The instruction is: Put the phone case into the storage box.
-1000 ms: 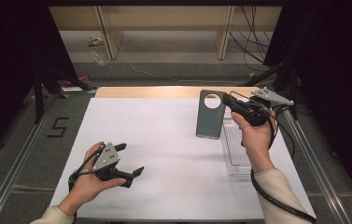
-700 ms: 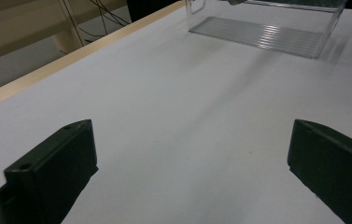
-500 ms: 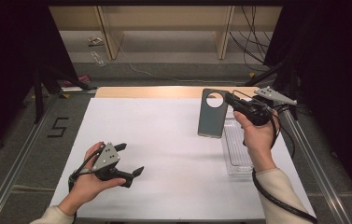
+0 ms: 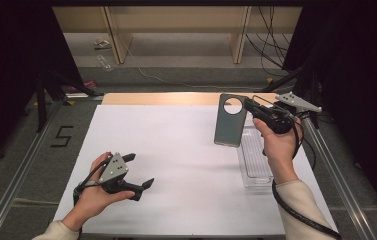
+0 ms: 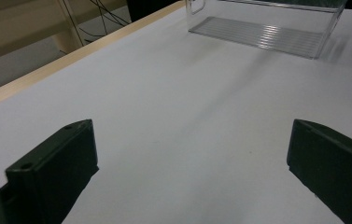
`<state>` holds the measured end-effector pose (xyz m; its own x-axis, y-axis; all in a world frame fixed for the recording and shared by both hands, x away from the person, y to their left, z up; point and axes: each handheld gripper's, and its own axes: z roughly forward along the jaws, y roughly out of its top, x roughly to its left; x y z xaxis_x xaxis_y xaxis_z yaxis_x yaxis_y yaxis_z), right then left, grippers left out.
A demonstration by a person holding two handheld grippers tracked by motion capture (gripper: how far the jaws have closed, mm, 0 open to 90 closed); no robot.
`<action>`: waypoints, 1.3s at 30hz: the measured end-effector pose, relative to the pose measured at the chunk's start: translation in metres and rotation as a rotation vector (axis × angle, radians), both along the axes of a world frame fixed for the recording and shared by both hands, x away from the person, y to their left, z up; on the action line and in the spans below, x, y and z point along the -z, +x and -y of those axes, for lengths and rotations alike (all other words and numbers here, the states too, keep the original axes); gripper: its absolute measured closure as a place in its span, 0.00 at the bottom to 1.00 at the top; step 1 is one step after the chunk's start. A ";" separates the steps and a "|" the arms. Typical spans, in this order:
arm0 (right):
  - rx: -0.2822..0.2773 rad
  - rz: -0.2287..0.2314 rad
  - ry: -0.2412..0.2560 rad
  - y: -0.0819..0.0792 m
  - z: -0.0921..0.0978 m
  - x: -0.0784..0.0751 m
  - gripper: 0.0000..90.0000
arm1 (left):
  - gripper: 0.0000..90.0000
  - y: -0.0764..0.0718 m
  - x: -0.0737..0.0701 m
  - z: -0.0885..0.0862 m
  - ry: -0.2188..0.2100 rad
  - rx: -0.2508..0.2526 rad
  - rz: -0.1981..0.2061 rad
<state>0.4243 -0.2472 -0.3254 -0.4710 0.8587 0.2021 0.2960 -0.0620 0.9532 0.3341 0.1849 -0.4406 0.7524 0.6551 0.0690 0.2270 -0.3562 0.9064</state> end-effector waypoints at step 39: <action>0.019 0.008 -0.005 0.000 0.005 -0.001 0.93 | 0.02 0.000 0.000 0.000 -0.003 -0.003 -0.001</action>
